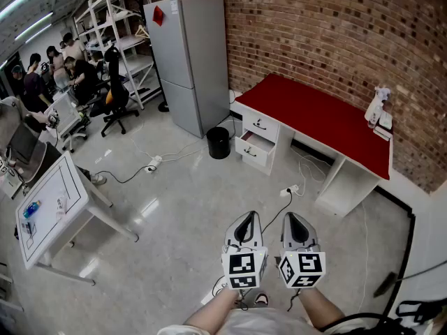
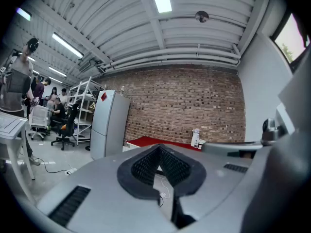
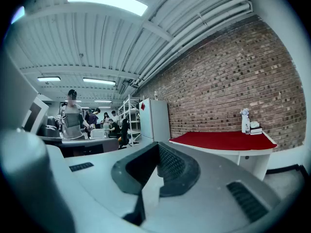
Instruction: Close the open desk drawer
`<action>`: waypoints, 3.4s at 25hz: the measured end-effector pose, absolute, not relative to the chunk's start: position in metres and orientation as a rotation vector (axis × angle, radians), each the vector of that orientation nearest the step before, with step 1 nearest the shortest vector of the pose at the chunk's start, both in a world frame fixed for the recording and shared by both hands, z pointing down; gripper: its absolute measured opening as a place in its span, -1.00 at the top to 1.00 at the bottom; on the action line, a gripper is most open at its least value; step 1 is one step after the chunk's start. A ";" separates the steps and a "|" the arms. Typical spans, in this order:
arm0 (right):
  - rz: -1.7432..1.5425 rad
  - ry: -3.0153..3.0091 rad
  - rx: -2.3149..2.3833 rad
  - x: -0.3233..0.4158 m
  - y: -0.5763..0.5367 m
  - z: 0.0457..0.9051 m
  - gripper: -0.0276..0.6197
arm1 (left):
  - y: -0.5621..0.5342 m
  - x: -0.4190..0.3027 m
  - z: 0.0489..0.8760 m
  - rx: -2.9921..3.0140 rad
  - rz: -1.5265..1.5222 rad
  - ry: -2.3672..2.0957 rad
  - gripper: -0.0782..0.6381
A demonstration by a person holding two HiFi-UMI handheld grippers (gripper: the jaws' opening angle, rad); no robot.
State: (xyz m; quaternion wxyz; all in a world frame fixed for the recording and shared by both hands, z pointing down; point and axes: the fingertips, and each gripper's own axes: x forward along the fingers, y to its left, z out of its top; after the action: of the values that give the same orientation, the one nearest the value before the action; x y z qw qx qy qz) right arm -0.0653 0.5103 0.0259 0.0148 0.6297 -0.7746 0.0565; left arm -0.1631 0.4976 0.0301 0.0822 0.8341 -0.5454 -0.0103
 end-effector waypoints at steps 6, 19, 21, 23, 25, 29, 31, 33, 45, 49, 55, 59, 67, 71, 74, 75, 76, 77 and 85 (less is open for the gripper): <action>0.178 -2.413 1.952 -0.062 0.513 0.025 0.92 | 0.497 -0.160 0.033 2.481 -0.007 -1.634 0.76; 0.233 -2.411 2.014 -0.007 0.512 0.031 0.92 | 0.485 -0.155 0.043 2.433 0.014 -1.690 0.76; 0.239 -2.399 2.016 0.012 0.509 0.035 0.92 | 0.479 -0.149 0.047 2.407 0.015 -1.715 0.76; 0.249 -2.402 2.008 0.027 0.505 0.036 0.92 | 0.473 -0.136 0.049 2.379 0.003 -1.714 0.76; 0.259 -2.418 2.001 0.039 0.500 0.034 0.92 | 0.469 -0.122 0.050 2.352 -0.020 -1.694 0.76; 0.280 -2.437 2.007 0.056 0.488 0.033 0.92 | 0.462 -0.101 0.054 2.371 0.014 -1.709 0.76; 0.296 -2.440 2.004 0.061 0.482 0.036 0.92 | 0.457 -0.096 0.056 2.374 0.037 -1.717 0.76; 0.306 -2.437 1.998 0.065 0.475 0.040 0.92 | 0.449 -0.090 0.058 2.376 0.057 -1.723 0.76; 0.262 -2.449 2.000 0.080 0.380 0.044 0.92 | 0.355 -0.062 0.062 2.405 0.042 -1.699 0.76; 0.197 -2.464 2.023 0.084 0.338 0.029 0.92 | 0.313 -0.055 0.053 2.439 0.045 -1.690 0.76; 0.210 -2.459 1.994 0.081 0.276 0.027 0.92 | 0.252 -0.053 0.051 2.456 0.056 -1.696 0.76; 0.257 -2.427 2.039 0.091 0.244 0.026 0.92 | 0.219 -0.062 0.050 2.438 0.030 -1.700 0.76; 0.236 -2.379 2.017 0.080 0.181 0.036 0.92 | 0.165 -0.080 0.064 2.402 -0.002 -1.709 0.76; 0.242 -2.366 2.019 0.075 0.163 0.044 0.92 | 0.143 -0.079 0.072 2.410 -0.001 -1.688 0.76; 0.254 -2.325 2.055 0.087 0.155 0.049 0.92 | 0.132 -0.075 0.075 2.420 0.007 -1.671 0.76; 0.260 -2.309 2.074 0.093 0.154 0.051 0.92 | 0.129 -0.073 0.076 2.423 0.012 -1.663 0.76; 0.268 -2.293 2.094 0.098 0.153 0.051 0.92 | 0.127 -0.070 0.077 2.427 0.019 -1.654 0.76; 0.280 -2.281 2.110 0.103 0.152 0.052 0.92 | 0.125 -0.068 0.079 2.429 0.027 -1.645 0.76; 0.356 -2.268 2.092 0.116 0.135 0.069 0.92 | 0.114 -0.036 0.083 2.480 0.079 -1.589 0.76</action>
State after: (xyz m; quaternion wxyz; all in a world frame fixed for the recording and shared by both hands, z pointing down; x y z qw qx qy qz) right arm 0.1157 0.1354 0.0694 0.0180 0.6734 -0.7301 0.1148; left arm -0.0363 0.1140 0.0829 0.0973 0.8377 -0.5367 0.0266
